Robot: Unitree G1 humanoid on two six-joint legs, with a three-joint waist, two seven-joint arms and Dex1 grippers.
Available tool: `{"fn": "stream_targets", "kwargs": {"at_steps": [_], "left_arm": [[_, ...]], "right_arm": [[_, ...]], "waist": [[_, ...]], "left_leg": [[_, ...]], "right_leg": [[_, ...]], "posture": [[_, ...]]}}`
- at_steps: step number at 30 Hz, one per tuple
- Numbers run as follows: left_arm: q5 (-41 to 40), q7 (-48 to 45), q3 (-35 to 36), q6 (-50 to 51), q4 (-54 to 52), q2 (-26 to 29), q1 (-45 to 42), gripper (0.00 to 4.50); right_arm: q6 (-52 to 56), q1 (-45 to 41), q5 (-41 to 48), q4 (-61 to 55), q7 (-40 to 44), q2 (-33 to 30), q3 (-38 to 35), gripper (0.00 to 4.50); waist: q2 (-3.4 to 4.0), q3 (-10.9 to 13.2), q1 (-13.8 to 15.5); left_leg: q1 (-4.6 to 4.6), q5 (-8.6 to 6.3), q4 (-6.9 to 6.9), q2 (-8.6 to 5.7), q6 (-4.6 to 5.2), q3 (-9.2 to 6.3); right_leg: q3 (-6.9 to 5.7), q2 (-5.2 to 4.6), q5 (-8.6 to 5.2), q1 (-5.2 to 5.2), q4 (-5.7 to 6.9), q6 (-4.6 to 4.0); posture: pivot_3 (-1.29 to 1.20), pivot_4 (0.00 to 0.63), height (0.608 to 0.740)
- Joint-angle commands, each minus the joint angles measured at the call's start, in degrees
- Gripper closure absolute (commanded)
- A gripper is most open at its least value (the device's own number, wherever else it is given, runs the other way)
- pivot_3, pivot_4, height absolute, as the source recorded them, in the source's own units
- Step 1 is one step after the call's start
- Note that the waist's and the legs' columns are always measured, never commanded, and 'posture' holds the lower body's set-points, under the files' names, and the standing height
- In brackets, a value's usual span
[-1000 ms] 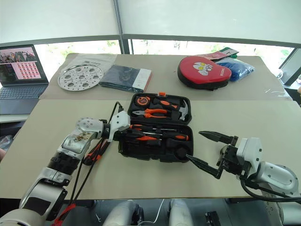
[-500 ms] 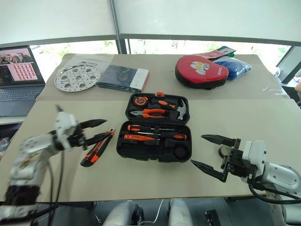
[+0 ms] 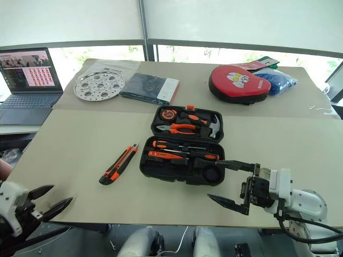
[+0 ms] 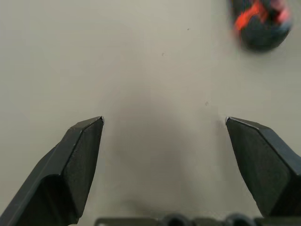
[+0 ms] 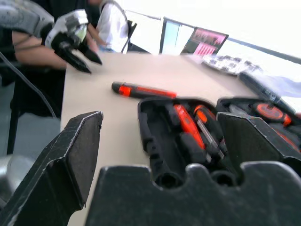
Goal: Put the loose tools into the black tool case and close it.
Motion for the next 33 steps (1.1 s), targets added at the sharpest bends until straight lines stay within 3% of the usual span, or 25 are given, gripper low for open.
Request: {"fn": "stream_targets", "kwargs": {"at_steps": [1,12,13,19,20,23,26,30,33], "left_arm": [[-2.97,5.4,-4.93,7.11,-6.45,0.74,-5.73,0.04],[5.54,20.82,-24.8,20.05,-4.37,-3.53,-19.17,0.04],[5.99,20.8,-25.82,20.07,-4.8,-3.65,-19.01,0.59],[7.75,20.81,-25.57,16.88,-4.18,-3.42,-18.2,2.59],[7.81,19.65,-24.51,14.33,-3.36,-3.08,-18.61,2.78],[8.0,14.61,-21.29,4.85,0.43,-1.35,-21.44,2.77],[6.57,4.11,-21.81,-4.54,4.66,1.52,-25.91,2.77],[3.55,-7.9,-28.59,-7.12,6.07,2.01,-34.69,2.77],[7.1,-16.18,-40.23,-6.3,7.64,0.89,-45.53,2.77]], "right_arm": [[1.28,-1.18,2.44,-4.0,-2.45,0.62,0.2,0.0],[1.28,-2.54,0.65,-5.64,-6.2,2.41,1.85,0.0],[1.17,-2.45,0.39,-5.62,-6.39,2.45,1.72,0.0],[0.34,-1.23,-0.37,-5.44,-6.94,2.32,0.85,0.0],[0.23,-1.08,-0.4,-5.45,-6.91,2.24,0.68,0.0],[0.12,-1.01,-0.22,-5.43,-7.05,1.79,-0.54,0.0],[0.37,-0.78,0.23,-5.48,-7.6,1.16,-2.65,0.0],[0.72,1.98,0.53,-5.29,-6.31,-0.83,-6.12,0.0],[-1.54,5.58,-1.51,-2.77,-2.97,-3.52,-10.08,0.0]], "waist": [[0.02,-0.01,-0.25],[0.03,-0.01,-1.79],[0.04,-0.02,-1.79],[0.21,-0.11,-1.64],[0.23,-0.12,-1.66],[0.21,-0.1,-1.67],[0.18,-0.09,-1.47],[0.2,-0.09,-0.87],[0.19,-0.08,-0.35]], "left_leg": [[0.0,0.01,-0.01,0.0,-0.01,0.0],[0.27,0.36,-0.44,0.03,0.06,0.07],[0.32,0.37,-0.44,0.04,0.05,0.07],[0.41,0.35,-0.47,0.02,0.06,0.07],[0.41,0.35,-0.47,0.02,0.06,0.07],[0.4,0.37,-0.48,0.04,0.04,0.07],[0.3,0.38,-0.46,0.05,0.02,0.05],[0.21,0.34,-0.44,-0.01,0.1,0.07],[0.09,0.32,-0.31,-0.06,0.18,0.1]], "right_leg": [[0.0,0.02,0.07,-0.01,0.01,0.11],[0.11,0.59,0.02,0.05,0.02,-0.03],[0.11,0.6,0.02,0.1,0.02,-0.04],[0.18,0.5,0.02,0.14,0.01,-0.04],[0.19,0.5,0.01,0.13,0.02,-0.04],[0.18,0.5,-0.01,0.08,0.06,-0.1],[0.11,0.51,-0.02,0.01,0.06,-0.14],[0.08,0.47,-0.01,0.02,-0.02,-0.11],[0.03,0.53,0.01,0.04,-0.08,-0.03]], "posture": [[0.0,0.15,0.74],[0.0,0.15,0.74],[0.0,0.15,0.74],[0.0,0.15,0.74],[0.0,0.15,0.74],[0.0,0.15,0.74],[0.0,0.15,0.74],[0.0,0.15,0.74],[0.0,0.15,0.74]]}}
